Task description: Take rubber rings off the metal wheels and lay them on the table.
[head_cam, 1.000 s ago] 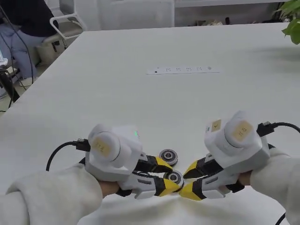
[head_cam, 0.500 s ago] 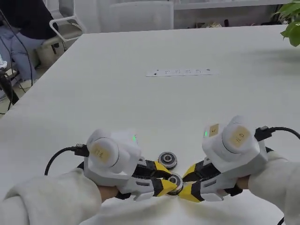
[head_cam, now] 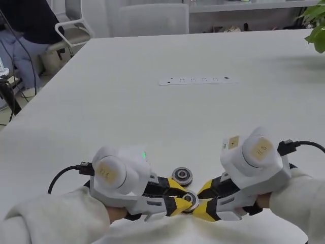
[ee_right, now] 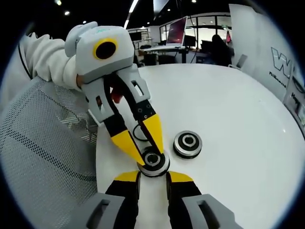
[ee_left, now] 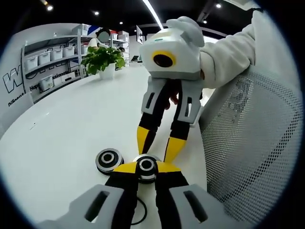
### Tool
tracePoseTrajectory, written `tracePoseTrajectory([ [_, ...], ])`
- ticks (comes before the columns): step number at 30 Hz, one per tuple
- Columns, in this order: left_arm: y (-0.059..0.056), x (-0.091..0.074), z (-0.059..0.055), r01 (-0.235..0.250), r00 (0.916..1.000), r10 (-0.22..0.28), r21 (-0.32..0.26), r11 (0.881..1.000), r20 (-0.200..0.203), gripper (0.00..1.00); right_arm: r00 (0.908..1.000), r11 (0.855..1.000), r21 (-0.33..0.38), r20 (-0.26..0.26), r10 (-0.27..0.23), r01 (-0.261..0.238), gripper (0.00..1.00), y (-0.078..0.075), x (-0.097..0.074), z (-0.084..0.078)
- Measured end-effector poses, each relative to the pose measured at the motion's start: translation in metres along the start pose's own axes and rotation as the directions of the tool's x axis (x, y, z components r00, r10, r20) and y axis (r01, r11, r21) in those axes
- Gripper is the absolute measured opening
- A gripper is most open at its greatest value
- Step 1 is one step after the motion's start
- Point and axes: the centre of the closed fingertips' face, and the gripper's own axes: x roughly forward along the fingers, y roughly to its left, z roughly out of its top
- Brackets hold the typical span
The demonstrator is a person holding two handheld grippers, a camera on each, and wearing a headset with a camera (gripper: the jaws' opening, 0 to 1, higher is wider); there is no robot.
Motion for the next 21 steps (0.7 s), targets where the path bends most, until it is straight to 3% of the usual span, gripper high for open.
tracePoseTrajectory([
  [12, -0.0001, -0.0005, 0.0003, 0.0, 1.0, 0.0, -0.003, 1.0, 0.005, 0.07, 0.9997, 1.0, 0.01, 0.026, -0.002, 0.002, 0.22, -0.0005, 0.0002, 0.004],
  [21, 0.0003, -0.0008, 0.0001, -0.001, 1.0, 0.001, -0.004, 1.0, 0.009, 0.07, 0.9996, 0.999, -0.051, -0.027, -0.008, 0.007, 0.13, -0.0004, -0.0001, -0.0043],
])
